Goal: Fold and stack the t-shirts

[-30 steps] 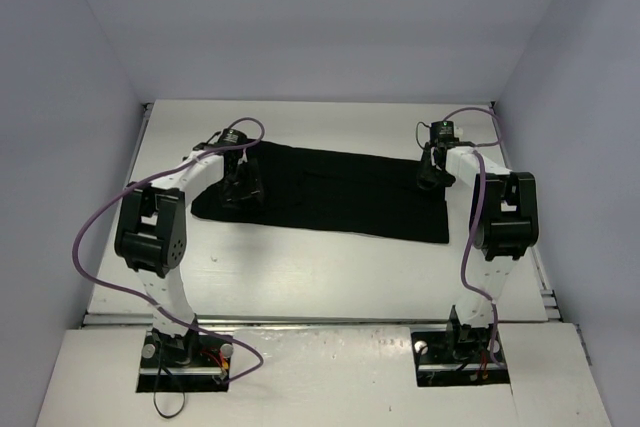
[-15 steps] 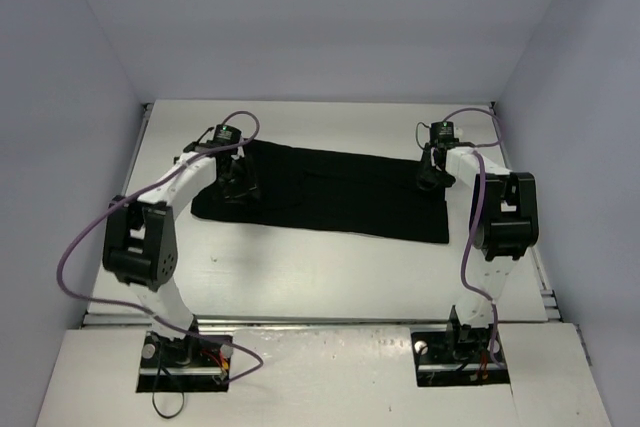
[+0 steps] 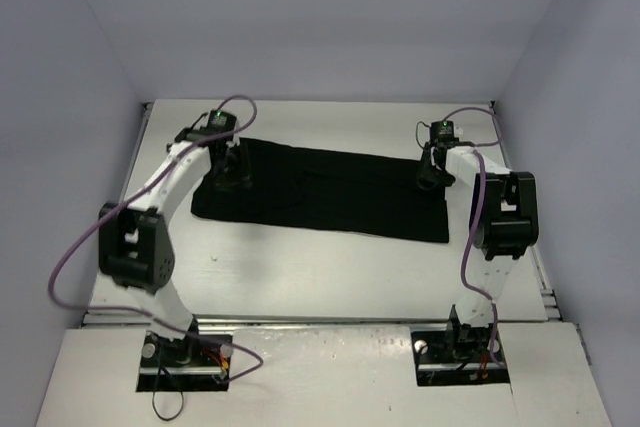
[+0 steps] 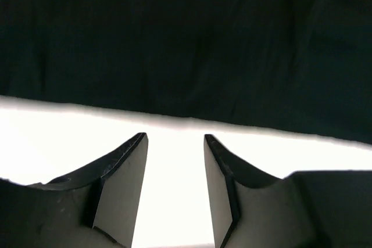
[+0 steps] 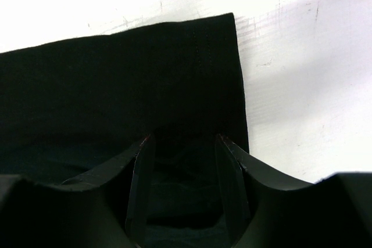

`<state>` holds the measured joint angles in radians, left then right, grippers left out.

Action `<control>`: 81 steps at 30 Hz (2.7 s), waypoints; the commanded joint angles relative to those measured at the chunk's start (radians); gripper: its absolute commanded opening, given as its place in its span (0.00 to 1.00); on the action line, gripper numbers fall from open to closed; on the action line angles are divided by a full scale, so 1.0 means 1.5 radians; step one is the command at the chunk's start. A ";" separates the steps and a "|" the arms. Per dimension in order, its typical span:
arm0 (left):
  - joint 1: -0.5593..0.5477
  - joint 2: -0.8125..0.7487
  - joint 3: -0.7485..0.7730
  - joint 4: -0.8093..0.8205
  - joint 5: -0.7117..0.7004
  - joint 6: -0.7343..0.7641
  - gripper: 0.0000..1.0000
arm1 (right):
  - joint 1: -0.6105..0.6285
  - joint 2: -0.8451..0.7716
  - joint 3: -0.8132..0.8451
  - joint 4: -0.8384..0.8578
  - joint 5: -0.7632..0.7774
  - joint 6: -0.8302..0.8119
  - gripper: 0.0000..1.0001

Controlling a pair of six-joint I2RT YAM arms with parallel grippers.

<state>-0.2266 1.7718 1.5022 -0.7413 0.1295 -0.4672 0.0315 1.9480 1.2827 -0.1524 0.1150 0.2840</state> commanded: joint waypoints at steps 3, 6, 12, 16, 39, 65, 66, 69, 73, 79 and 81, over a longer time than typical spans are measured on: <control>0.017 0.188 0.220 0.072 -0.003 0.068 0.40 | -0.007 -0.026 0.022 0.012 0.007 -0.007 0.43; 0.030 0.260 0.285 0.074 -0.018 0.082 0.40 | -0.007 -0.016 0.028 0.012 0.010 -0.010 0.43; 0.053 0.332 0.307 0.073 -0.044 0.088 0.41 | -0.018 -0.004 0.038 0.013 0.026 -0.023 0.43; 0.054 0.336 0.267 0.076 -0.071 0.084 0.40 | -0.036 -0.001 0.038 0.014 0.046 -0.041 0.43; -0.007 0.205 0.134 0.069 -0.170 -0.008 0.64 | 0.064 0.007 0.070 0.014 -0.035 -0.091 0.43; -0.012 0.639 0.793 -0.053 -0.113 0.182 0.64 | 0.530 -0.344 -0.377 -0.046 -0.104 0.316 0.44; -0.028 0.646 0.815 -0.047 -0.106 0.197 0.64 | 0.565 -0.344 -0.372 -0.047 -0.103 0.328 0.44; -0.069 0.633 0.817 0.013 -0.094 0.228 0.64 | 0.618 -0.328 -0.335 -0.054 -0.088 0.326 0.44; -0.078 0.570 0.758 0.101 -0.091 0.218 0.68 | 0.652 -0.316 -0.246 -0.105 -0.036 0.272 0.44; -0.078 0.385 0.679 0.113 -0.144 0.214 0.77 | 0.594 -0.282 -0.068 -0.174 0.035 0.072 0.46; -0.078 0.317 0.598 0.112 -0.194 0.199 0.79 | 0.550 -0.253 -0.026 -0.174 0.033 0.025 0.46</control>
<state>-0.3746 2.5948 2.5032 -0.6453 -0.0356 -0.1561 0.9719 1.5072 1.1087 -0.3530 0.0763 0.5360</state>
